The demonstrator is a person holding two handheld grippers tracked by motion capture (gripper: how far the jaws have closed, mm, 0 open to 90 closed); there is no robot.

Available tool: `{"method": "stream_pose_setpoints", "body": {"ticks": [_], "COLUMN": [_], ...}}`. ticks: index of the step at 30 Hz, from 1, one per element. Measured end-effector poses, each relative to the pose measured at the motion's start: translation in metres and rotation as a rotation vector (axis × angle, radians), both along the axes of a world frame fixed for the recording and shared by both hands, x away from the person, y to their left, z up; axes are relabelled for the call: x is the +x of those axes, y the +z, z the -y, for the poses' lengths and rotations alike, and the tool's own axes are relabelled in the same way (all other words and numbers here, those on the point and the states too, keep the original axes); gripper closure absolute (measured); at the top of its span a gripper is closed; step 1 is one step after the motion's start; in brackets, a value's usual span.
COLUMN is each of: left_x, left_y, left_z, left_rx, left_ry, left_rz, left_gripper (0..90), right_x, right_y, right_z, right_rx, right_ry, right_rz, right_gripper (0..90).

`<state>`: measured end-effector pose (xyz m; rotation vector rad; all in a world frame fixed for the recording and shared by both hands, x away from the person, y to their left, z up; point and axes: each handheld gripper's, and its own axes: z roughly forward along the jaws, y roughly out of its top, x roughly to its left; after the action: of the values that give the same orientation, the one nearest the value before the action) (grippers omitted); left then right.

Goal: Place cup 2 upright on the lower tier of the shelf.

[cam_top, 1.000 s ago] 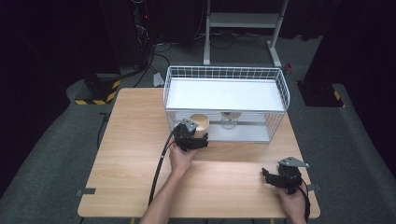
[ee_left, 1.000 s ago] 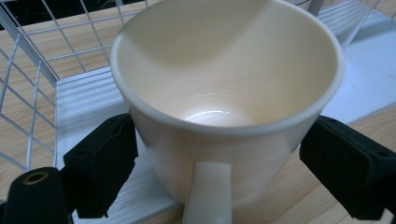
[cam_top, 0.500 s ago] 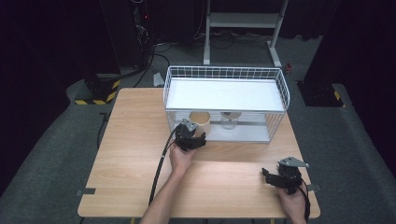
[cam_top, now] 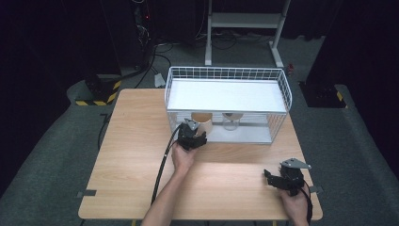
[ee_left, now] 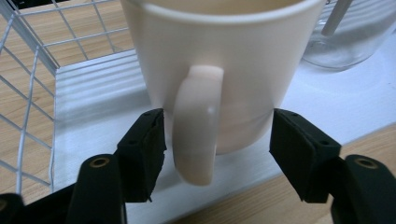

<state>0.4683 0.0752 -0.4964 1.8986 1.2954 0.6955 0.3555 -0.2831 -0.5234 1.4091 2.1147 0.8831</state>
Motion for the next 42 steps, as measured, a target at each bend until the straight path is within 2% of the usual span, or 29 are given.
{"method": "stream_pose_setpoints", "body": {"ticks": [1,4,7,8,9,12,14,17,18,22,24,27,29,32,34,35,37,39,42], "left_x": [0.000,0.004,0.006,0.007,0.008,0.010,0.012,0.013,0.014,0.016,0.017,0.018,0.018,0.019,0.018,0.017,0.014,0.012,0.008], "left_y": [0.000,-0.002,-0.002,-0.002,-0.001,-0.002,-0.001,-0.001,0.000,-0.003,-0.005,-0.006,-0.006,-0.006,-0.005,-0.005,-0.002,-0.001,0.002], "left_z": [0.000,0.000,0.001,0.002,0.001,0.001,0.000,0.002,0.002,0.002,0.002,0.002,0.001,0.000,-0.002,-0.002,-0.002,-0.003,-0.007], "left_rx": [0.008,-0.002,0.010,-0.010,0.004,-0.005,0.016,0.006,0.018,0.002,0.009,0.022,0.021,-0.020,-0.009,-0.026,-0.038,-0.039,-0.047], "left_ry": [-0.003,0.004,0.014,0.015,0.011,0.007,0.006,0.012,0.016,0.017,0.011,0.023,0.022,0.020,0.024,0.009,0.012,0.003,0.000], "left_rz": [-0.003,-0.027,-0.030,-0.042,-0.043,-0.053,-0.043,-0.058,-0.050,-0.063,-0.072,-0.065,-0.070,-0.085,-0.087,-0.094,-0.099,-0.084,-0.085], "left_gripper": [37.8,38.5,39.5,40.2,41.4,48.2,49.2,50.4,50.5,51.9,52.1,52.1,50.7,42.2,38.4,36.7,33.8,31.7,29.4], "right_x": [0.000,0.000,0.000,0.000,0.000,0.000,0.000,0.000,0.000,0.000,0.000,0.000,0.000,0.000,0.000,0.000,0.000,0.000,0.000], "right_y": [0.000,0.000,0.000,0.000,0.000,0.000,0.000,0.000,0.000,0.000,0.000,0.000,0.000,0.000,0.000,0.000,0.000,0.000,0.000], "right_z": [0.000,0.000,0.000,0.000,0.000,0.000,0.000,0.000,0.000,0.000,0.000,0.000,0.000,0.000,0.000,0.000,0.000,0.000,0.000], "right_rx": [0.001,0.000,0.002,0.001,0.002,0.002,0.001,0.002,0.002,0.001,0.001,0.002,0.002,0.001,0.001,0.001,0.001,0.002,0.002], "right_ry": [0.000,0.000,-0.001,-0.001,-0.001,-0.001,-0.001,-0.001,-0.001,-0.001,-0.001,-0.001,-0.001,-0.001,-0.001,-0.001,-0.001,-0.001,-0.001], "right_rz": [-0.001,0.000,0.000,0.000,0.000,0.000,0.000,0.000,0.000,0.000,0.000,0.000,0.000,0.000,0.000,0.000,0.000,0.000,0.000], "right_gripper": [22.8,22.8,22.8,22.8,22.8,22.9,22.9,22.8,22.9,22.8,22.8,22.9,22.9,22.8,22.9,22.8,22.8,22.8,22.8]}}
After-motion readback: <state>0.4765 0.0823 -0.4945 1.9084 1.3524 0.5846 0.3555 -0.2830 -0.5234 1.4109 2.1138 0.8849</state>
